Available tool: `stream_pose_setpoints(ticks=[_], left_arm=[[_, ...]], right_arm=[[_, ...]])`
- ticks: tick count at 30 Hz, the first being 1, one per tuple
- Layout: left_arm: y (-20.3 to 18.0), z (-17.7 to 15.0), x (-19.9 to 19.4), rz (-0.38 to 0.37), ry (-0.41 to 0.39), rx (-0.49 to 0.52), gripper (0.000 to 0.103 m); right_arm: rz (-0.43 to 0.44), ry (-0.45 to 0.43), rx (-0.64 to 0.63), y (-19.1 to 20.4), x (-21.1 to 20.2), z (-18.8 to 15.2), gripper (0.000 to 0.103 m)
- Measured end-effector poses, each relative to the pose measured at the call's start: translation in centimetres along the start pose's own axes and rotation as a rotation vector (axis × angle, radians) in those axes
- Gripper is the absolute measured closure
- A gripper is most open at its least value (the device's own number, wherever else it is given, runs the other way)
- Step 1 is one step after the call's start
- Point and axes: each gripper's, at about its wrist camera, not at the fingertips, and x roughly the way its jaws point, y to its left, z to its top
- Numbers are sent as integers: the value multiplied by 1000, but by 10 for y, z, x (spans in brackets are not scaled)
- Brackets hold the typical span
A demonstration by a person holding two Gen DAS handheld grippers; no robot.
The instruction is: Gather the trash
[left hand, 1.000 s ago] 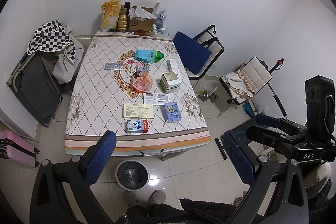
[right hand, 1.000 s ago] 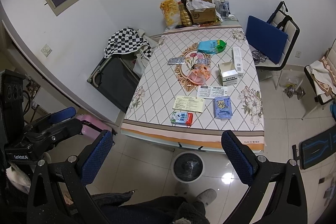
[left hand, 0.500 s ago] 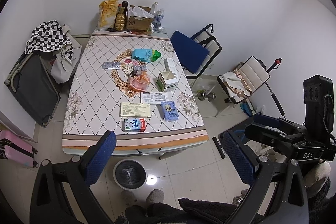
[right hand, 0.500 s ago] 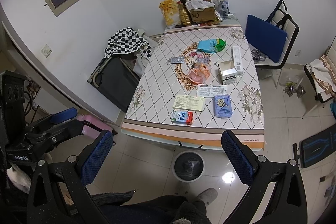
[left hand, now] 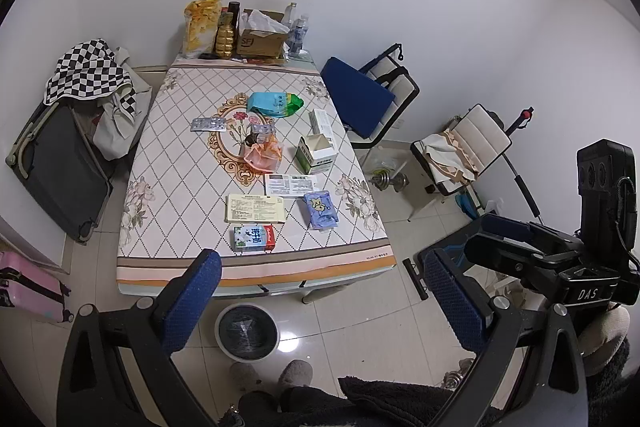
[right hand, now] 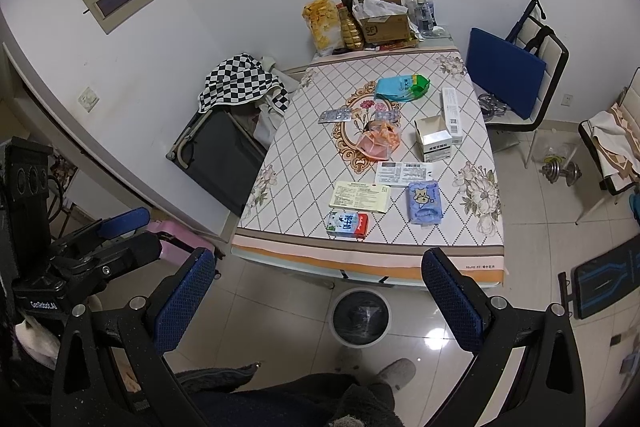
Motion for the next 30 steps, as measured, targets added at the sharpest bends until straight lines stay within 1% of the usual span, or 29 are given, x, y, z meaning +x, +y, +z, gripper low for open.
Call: stream_pose_setpoints(ticks=[14,18,19,21,23,25,27,30], left_arm=[[-4,-2,3,-2,2,3,0],[-2,-2,9,14,0,6,0],[-1,-2,12,34,-5,6,0],[4,1,22,110,-12,8,0],[11,3,39,198,-17,12,0],[23,3,66,278,-3,-4,0],[42,3,97,331,44,-53,0],[78,1,153,360,154,-147,0]], right_arm=[[2,1,6,0,1,-1,0],[-4,-5,25,3,6,2,0],[-7,-5,34,3,9,3,0],[-20,-2,65,1,14,5,0],[-64,5,89,-3,29,11,0],[-115,18,115,-12,45,16,0],[-154,45,155,-29,70,17,0],[-214,117,206,-61,117,18,0]])
